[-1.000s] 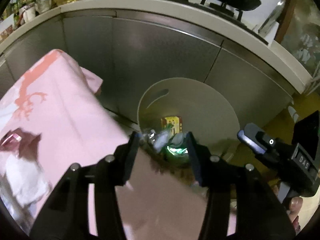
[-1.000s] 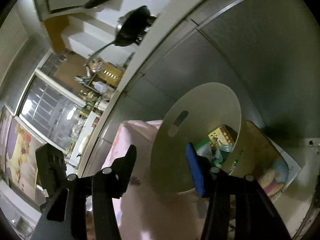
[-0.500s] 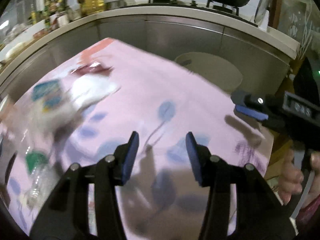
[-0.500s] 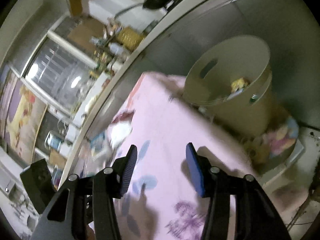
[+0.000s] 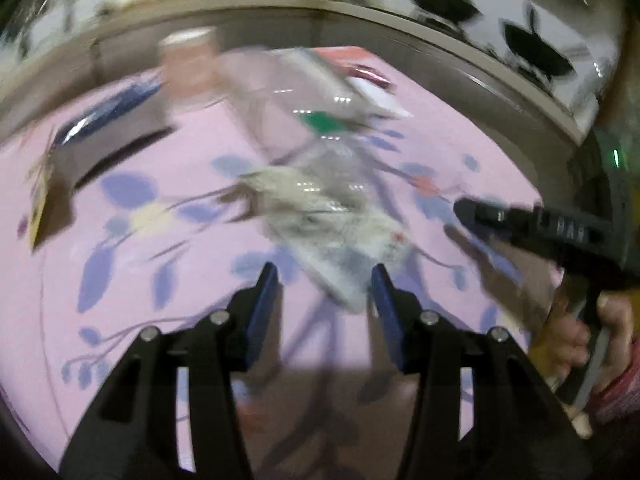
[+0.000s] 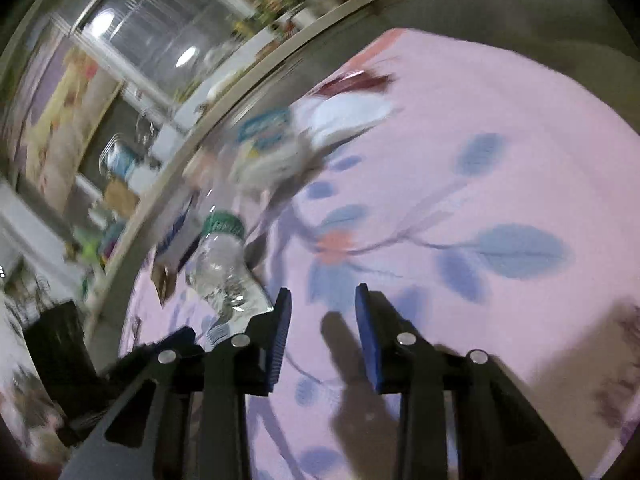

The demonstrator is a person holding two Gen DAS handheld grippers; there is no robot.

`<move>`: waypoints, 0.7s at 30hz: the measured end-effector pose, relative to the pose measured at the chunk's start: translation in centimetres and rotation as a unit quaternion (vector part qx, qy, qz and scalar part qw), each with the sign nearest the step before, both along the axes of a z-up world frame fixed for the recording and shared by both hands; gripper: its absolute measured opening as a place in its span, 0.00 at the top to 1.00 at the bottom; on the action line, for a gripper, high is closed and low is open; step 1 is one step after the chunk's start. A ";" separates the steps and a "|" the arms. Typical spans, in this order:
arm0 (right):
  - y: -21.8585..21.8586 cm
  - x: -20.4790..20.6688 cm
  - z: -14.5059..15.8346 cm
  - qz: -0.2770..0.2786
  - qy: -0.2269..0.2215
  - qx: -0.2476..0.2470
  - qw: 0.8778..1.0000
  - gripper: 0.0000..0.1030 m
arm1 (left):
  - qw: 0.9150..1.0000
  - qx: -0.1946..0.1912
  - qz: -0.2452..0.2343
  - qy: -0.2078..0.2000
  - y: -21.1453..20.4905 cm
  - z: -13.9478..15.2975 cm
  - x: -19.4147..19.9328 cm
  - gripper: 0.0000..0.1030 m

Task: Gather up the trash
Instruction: 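Move the left tool to the clear plastic bag while the right tool grasps the water bottle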

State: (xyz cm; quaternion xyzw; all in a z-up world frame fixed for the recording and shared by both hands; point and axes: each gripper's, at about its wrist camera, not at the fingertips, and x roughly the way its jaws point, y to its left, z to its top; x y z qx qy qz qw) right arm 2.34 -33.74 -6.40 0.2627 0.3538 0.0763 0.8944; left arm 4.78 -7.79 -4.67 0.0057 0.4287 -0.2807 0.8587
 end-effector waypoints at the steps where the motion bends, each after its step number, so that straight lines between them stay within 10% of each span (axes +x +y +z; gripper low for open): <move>1: 1.0 0.5 0.0 0.009 0.002 -0.008 1.000 0.69 | 1.000 -0.012 0.016 0.014 0.9 -0.1 0.6 0.54; 11: 11.0 2.1 -0.7 0.154 0.016 -0.042 0.987 0.72 | 0.989 -0.095 0.074 0.080 4.3 -0.5 4.6 0.48; 21: 6.3 0.1 4.1 0.076 -0.056 -0.076 0.993 0.71 | 0.995 -0.064 0.054 0.053 2.2 -0.4 5.3 0.45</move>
